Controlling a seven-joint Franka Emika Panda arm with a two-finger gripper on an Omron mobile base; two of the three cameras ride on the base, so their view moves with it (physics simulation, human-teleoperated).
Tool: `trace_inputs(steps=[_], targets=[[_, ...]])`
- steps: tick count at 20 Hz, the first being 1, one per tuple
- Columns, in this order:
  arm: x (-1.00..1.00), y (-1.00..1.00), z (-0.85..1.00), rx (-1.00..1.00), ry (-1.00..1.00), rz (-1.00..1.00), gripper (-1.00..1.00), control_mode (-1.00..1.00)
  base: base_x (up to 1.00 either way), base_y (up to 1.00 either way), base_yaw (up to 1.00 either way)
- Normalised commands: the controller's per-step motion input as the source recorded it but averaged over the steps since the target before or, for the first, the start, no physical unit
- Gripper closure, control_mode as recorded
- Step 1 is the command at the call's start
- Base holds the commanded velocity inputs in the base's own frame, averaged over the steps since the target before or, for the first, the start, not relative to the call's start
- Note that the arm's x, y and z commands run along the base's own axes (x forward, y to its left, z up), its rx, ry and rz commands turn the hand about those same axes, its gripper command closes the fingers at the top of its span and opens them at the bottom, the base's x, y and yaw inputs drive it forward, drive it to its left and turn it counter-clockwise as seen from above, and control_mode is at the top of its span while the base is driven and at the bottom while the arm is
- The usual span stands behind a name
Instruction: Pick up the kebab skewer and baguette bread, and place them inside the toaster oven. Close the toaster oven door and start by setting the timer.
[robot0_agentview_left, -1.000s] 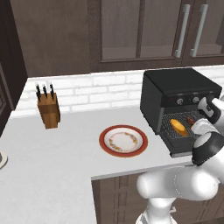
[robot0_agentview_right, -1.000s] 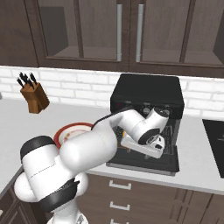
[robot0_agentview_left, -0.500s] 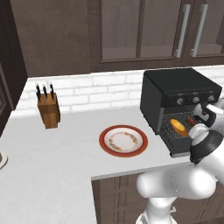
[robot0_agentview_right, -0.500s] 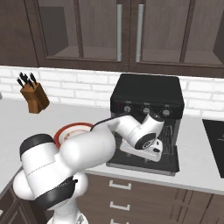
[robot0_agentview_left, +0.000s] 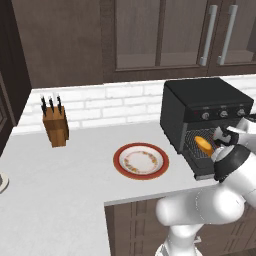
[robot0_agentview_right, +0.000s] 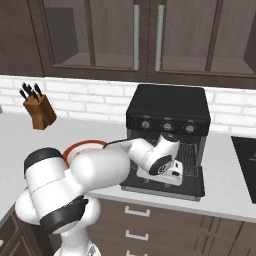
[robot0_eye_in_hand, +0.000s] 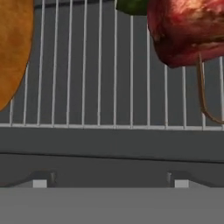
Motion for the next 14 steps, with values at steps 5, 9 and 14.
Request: trace_inputs(steps=[5,9,14], targets=[[0.26,0.0,-0.12,-0.12,-0.02,-0.06,-1.0,-1.0,0.0,0.0,0.0],[0.16,-0.05,-0.13,-0.11,-0.01,-0.09,-1.0,-1.0,0.0,0.0,0.0],[0.19,0.0,-0.15,-0.08,0.0,-0.13,-1.0,-1.0,0.0,0.0,0.0]])
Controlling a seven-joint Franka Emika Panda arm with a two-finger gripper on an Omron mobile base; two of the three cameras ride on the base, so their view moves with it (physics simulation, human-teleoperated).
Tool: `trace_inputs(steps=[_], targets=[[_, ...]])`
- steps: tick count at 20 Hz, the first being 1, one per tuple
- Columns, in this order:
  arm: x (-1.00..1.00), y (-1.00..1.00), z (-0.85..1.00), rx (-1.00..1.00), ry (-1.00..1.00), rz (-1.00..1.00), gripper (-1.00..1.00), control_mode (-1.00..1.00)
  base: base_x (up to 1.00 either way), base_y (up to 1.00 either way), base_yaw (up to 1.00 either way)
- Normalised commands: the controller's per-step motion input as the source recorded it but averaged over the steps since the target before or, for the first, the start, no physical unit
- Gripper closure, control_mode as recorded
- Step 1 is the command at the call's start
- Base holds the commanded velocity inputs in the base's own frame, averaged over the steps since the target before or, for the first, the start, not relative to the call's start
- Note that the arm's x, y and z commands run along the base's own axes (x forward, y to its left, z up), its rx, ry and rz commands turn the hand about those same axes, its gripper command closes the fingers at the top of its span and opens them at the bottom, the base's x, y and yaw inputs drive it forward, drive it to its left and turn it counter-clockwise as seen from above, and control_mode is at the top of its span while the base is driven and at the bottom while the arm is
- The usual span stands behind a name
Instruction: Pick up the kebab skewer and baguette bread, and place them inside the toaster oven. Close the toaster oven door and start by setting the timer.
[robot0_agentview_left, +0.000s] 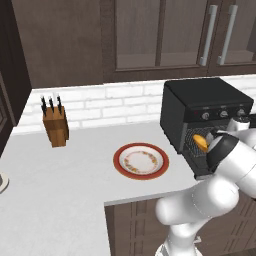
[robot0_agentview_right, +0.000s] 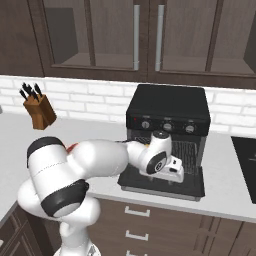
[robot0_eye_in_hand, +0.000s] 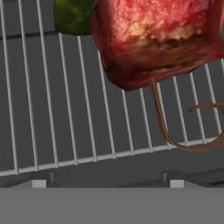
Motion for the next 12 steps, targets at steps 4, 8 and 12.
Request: trace_inputs(steps=[4,8,12], targets=[[0.32,-0.03,-0.13,-0.09,0.0,-0.13,-1.0,-1.0,0.0,0.0,0.0],[0.35,-0.07,0.0,-0.04,0.0,-0.15,-1.0,-1.0,0.0,0.0,0.0],[0.4,-0.16,-0.01,0.0,0.0,-0.2,-1.0,-1.0,0.0,0.0,0.0]])
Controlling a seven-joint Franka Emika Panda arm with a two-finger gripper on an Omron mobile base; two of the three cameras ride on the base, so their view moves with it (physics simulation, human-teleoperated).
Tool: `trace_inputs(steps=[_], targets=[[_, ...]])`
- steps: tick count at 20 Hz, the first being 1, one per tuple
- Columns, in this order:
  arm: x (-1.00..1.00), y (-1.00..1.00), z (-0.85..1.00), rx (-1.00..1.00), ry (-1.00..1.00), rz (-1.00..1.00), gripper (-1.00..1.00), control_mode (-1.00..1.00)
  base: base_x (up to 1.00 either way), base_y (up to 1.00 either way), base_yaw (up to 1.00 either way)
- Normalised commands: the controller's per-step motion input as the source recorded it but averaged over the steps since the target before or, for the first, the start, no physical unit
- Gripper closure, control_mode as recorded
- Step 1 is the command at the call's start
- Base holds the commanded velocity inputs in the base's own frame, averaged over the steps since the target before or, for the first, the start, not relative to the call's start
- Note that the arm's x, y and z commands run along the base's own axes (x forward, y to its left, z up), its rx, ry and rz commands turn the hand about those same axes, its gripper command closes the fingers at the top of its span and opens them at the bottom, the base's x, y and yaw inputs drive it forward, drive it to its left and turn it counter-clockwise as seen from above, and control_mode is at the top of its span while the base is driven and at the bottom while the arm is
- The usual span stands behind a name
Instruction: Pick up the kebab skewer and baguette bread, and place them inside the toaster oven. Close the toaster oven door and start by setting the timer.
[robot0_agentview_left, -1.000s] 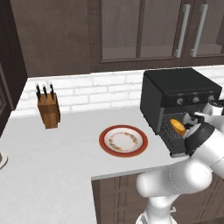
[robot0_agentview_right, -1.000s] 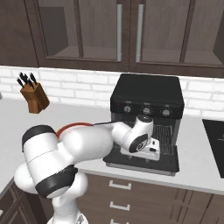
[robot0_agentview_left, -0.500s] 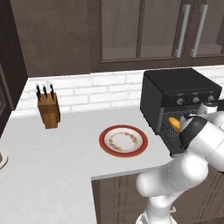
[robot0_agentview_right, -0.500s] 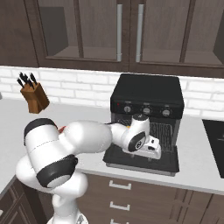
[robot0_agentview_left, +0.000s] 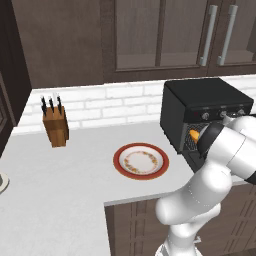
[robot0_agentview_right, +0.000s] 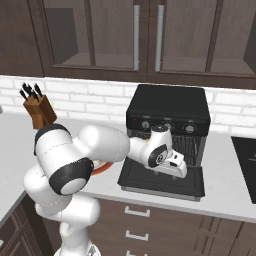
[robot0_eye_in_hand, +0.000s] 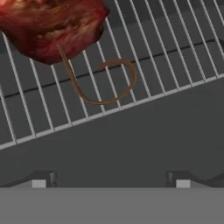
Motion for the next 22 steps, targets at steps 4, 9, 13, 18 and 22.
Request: trace_inputs(steps=[4,9,13,18,22], targets=[[0.24,-0.05,-0.1,0.0,-0.04,-0.22,-1.0,-1.0,0.0,0.0,0.0],[0.16,0.0,-0.13,0.0,-0.05,-0.23,-1.0,-1.0,0.0,0.0,0.0],[0.3,0.01,-0.11,0.0,-0.1,-0.24,-1.0,-1.0,0.0,0.0,0.0],[0.48,0.11,-0.11,0.0,-0.12,-0.19,-1.0,-1.0,0.0,0.0,0.0],[0.39,0.09,-0.13,0.01,-0.12,-0.15,-1.0,-1.0,0.0,0.0,0.0]])
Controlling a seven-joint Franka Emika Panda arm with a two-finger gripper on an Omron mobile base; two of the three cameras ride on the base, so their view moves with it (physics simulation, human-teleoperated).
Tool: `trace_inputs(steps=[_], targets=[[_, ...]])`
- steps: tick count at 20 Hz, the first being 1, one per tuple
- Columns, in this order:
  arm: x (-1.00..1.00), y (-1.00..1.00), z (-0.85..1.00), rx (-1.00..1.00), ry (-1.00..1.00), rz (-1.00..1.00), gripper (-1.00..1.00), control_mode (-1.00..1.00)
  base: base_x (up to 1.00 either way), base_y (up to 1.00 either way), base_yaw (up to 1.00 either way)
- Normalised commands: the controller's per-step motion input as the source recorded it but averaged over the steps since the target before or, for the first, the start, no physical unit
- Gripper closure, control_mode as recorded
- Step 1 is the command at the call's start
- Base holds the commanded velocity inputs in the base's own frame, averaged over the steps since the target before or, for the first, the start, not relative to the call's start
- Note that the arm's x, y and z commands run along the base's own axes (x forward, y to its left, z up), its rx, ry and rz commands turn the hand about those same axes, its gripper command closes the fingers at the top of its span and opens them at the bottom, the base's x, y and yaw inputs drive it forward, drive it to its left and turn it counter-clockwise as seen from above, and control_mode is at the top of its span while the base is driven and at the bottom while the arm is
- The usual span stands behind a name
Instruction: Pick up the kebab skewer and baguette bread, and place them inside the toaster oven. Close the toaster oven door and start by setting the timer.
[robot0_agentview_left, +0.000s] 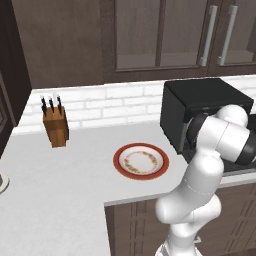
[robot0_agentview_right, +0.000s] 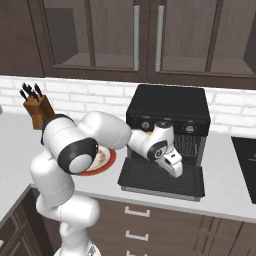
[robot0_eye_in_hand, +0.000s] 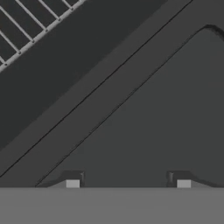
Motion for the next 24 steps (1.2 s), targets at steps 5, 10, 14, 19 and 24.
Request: trace_inputs(steps=[5,10,14,19,24], targets=[[0.42,0.12,-0.12,0.01,-0.12,-0.12,-1.0,-1.0,0.0,0.0,0.0],[0.43,0.14,-0.09,0.0,-0.12,-0.11,-1.0,-1.0,0.0,0.0,0.0],[0.22,0.08,-0.06,0.0,-0.12,-0.11,-1.0,-1.0,0.0,0.0,0.0],[-0.7,0.0,0.0,0.0,-0.13,0.0,-1.0,-1.0,0.0,0.0,0.0],[-0.88,0.0,0.1,0.0,-0.08,0.04,-1.0,-1.0,0.0,0.0,0.0]])
